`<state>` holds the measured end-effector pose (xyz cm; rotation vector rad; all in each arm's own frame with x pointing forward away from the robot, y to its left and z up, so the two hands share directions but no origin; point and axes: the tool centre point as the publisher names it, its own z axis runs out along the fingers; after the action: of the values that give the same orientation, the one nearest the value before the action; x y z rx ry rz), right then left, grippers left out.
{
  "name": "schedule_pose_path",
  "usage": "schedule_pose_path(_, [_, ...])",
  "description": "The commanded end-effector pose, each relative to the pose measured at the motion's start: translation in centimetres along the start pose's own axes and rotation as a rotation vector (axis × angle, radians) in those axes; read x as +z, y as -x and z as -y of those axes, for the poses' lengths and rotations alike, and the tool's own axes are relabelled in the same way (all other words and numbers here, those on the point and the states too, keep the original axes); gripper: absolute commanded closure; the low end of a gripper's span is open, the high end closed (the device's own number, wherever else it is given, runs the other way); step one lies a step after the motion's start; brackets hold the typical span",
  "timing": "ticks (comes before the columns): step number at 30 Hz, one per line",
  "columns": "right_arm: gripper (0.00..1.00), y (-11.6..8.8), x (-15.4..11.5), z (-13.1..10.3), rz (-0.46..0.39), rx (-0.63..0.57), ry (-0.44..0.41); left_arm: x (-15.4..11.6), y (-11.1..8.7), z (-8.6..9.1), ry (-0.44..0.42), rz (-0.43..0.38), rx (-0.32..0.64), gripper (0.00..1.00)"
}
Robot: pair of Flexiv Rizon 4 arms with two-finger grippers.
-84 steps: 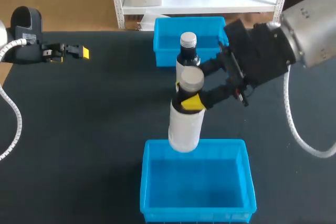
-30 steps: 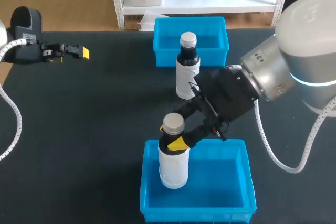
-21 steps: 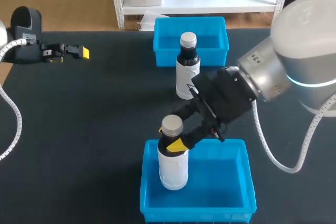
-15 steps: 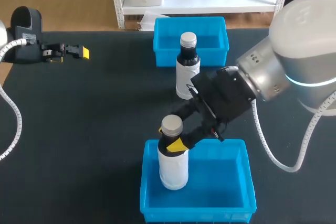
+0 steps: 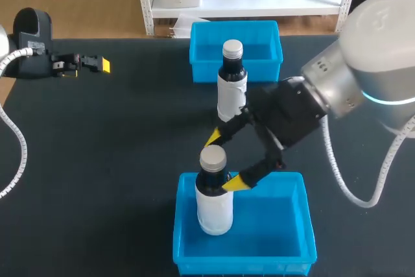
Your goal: Pick up the bottle, and place it in the far bin if it is heavy, or in the near bin if it is light.
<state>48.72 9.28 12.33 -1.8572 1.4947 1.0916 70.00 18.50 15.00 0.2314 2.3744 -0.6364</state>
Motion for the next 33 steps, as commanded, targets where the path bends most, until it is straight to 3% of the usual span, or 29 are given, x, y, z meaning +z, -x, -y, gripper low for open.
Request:
schedule_pose_path(1, [0.0,-1.6,-3.0,0.1,-0.005,0.03,-0.036,0.0,0.0,0.0,0.0,0.0,0.0,0.0])
schedule_pose_path(9, [0.0,-4.1,-8.7,3.9,-0.006,0.095,-0.175,0.0,0.0,0.0,0.0,0.0,0.0,0.0])
schedule_pose_path(18, [0.0,-6.7,-13.7,11.7,0.001,0.143,-0.302,0.0,0.0,0.0,0.0,0.0,0.0,0.0])
schedule_pose_path(25, [0.0,-7.3,-15.1,17.3,0.019,0.163,-0.349,0.0,0.0,0.0,0.0,0.0,0.0,0.0])
schedule_pose_path(33, [0.0,-6.6,-14.2,21.1,0.06,0.166,-0.357,0.0,0.0,0.0,0.0,0.0,0.0,0.0])
